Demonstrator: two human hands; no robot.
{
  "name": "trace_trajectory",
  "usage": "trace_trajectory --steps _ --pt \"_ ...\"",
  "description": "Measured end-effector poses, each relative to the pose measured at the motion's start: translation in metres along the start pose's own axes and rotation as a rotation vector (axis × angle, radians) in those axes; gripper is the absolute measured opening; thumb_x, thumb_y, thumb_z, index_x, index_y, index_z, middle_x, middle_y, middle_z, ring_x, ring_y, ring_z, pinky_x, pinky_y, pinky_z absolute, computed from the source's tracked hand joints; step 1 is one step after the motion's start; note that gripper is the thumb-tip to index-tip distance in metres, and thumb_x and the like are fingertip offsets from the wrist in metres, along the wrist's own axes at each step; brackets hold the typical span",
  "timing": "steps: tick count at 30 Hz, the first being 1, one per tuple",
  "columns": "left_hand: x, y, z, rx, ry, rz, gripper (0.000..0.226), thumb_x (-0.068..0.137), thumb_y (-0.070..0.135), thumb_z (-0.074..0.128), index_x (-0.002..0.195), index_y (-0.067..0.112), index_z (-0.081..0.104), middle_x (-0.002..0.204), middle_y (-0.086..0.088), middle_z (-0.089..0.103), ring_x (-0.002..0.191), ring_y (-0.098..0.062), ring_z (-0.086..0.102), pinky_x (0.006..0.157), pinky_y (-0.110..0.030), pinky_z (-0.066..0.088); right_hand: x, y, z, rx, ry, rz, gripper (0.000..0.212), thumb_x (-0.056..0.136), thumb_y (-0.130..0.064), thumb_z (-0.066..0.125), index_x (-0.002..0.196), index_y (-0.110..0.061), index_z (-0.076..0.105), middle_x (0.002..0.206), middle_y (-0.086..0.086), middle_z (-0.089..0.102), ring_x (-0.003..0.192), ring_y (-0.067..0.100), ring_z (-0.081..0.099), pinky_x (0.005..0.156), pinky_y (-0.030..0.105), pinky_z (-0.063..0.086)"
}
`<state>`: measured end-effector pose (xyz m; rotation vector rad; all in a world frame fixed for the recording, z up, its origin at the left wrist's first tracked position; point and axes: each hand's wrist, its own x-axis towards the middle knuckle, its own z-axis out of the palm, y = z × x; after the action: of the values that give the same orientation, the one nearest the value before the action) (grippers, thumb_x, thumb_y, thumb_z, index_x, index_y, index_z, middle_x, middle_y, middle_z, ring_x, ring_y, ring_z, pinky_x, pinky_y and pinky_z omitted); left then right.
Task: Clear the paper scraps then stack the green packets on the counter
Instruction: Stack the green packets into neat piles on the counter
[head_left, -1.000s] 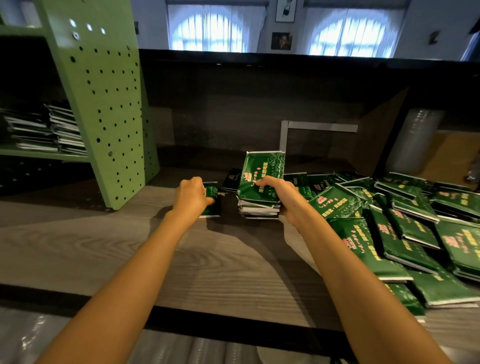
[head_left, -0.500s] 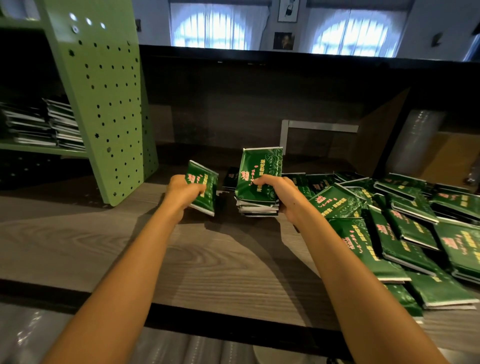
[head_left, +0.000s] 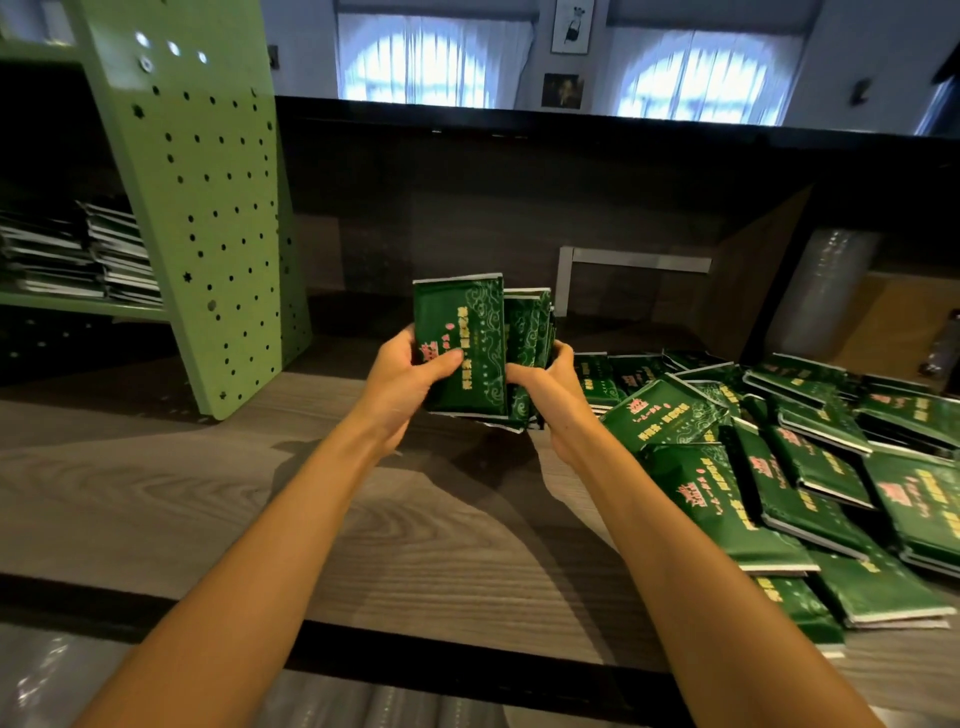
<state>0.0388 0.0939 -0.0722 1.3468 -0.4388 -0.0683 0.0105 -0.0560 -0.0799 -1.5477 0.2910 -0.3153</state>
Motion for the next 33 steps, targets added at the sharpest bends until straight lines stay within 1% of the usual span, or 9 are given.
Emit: trace_trajectory --steps 4,8,12,16,19,24,28,31,33 --pt "0.000 -0.001 0.000 -0.004 0.008 -0.017 0.027 0.088 -0.007 0.053 0.101 0.017 0.049 0.099 -0.001 0.061 0.091 -0.012 0.061 0.088 -0.034 0.052 -0.005 0.000 0.004 0.003 -0.061 -0.052 0.080 0.083 -0.004 0.066 0.143 -0.014 0.015 0.126 0.009 0.053 0.109 0.021 0.055 0.097 0.038 0.046" --pt "0.000 -0.001 -0.004 -0.040 -0.026 -0.015 0.051 0.086 -0.010 0.053 0.124 0.019 0.037 0.110 -0.005 0.058 0.099 -0.015 0.060 0.088 -0.035 0.052 -0.010 0.001 0.008 0.062 -0.136 -0.083 0.069 0.086 -0.001 0.058 0.142 -0.019 0.021 0.118 0.008 0.057 0.103 0.022 0.059 0.086 0.038 0.051" --pt "-0.003 -0.001 -0.008 -0.006 -0.153 -0.018 0.059 0.086 -0.012 0.050 0.135 0.018 0.036 0.119 -0.008 0.059 0.107 -0.018 0.060 0.088 -0.036 0.053 -0.016 0.007 0.005 0.294 -0.294 -0.026 0.055 0.087 -0.006 0.048 0.138 -0.018 0.031 0.101 0.005 0.062 0.082 0.015 0.067 0.064 0.031 0.057" --pt "-0.004 -0.003 -0.011 0.050 -0.215 0.043 0.070 0.084 -0.016 0.050 0.132 0.032 0.035 0.117 -0.003 0.060 0.106 -0.015 0.061 0.084 -0.030 0.056 -0.012 0.007 0.001 0.154 -0.378 -0.037 0.093 0.069 -0.004 0.069 0.144 -0.025 0.017 0.115 0.004 0.059 0.109 0.021 0.058 0.098 0.041 0.046" --pt "-0.006 -0.002 -0.011 0.025 -0.241 0.066 0.081 0.079 -0.020 0.049 0.137 0.035 0.033 0.117 0.004 0.059 0.098 -0.007 0.063 0.078 -0.022 0.054 -0.008 0.007 0.001 0.074 -0.363 -0.060 0.110 0.060 0.013 0.069 0.145 -0.023 0.011 0.127 0.009 0.052 0.122 0.026 0.050 0.106 0.045 0.039" --pt "-0.008 -0.004 -0.017 -0.106 -0.210 -0.015 0.098 0.061 0.020 0.065 0.148 0.028 0.021 0.123 0.002 0.060 0.106 -0.014 0.062 0.085 -0.032 0.051 -0.015 0.012 0.004 0.017 -0.463 -0.063 0.088 0.069 0.024 0.060 0.141 -0.016 0.028 0.122 0.008 0.055 0.109 0.019 0.057 0.088 0.030 0.053" --pt "-0.011 -0.007 -0.018 -0.008 -0.289 -0.016 0.103 0.057 0.060 0.075 0.142 0.017 0.034 0.123 -0.002 0.062 0.110 -0.018 0.062 0.082 -0.029 0.054 -0.018 0.014 0.000 -0.023 -0.552 -0.022 0.091 0.069 0.016 0.067 0.142 -0.022 0.027 0.127 0.006 0.055 0.115 0.019 0.055 0.100 0.035 0.046" --pt "-0.016 -0.004 -0.013 0.029 -0.292 0.034 0.113 0.049 0.081 0.065 0.138 0.018 0.037 0.126 0.000 0.059 0.113 -0.013 0.060 0.083 -0.024 0.053 -0.020 0.012 -0.003 -0.040 -0.565 -0.017 0.097 0.060 0.003 0.072 0.139 -0.028 0.025 0.128 0.004 0.054 0.118 0.019 0.053 0.100 0.036 0.044" --pt "-0.016 -0.005 -0.009 0.009 -0.268 0.057 0.115 0.048 0.086 0.060 0.140 0.023 0.032 0.131 0.000 0.055 0.118 -0.014 0.057 0.090 -0.031 0.052 -0.021 0.010 -0.003 -0.052 -0.549 -0.024 0.101 0.060 0.004 0.073 0.140 -0.028 0.018 0.123 -0.002 0.052 0.112 0.012 0.053 0.092 0.028 0.046"
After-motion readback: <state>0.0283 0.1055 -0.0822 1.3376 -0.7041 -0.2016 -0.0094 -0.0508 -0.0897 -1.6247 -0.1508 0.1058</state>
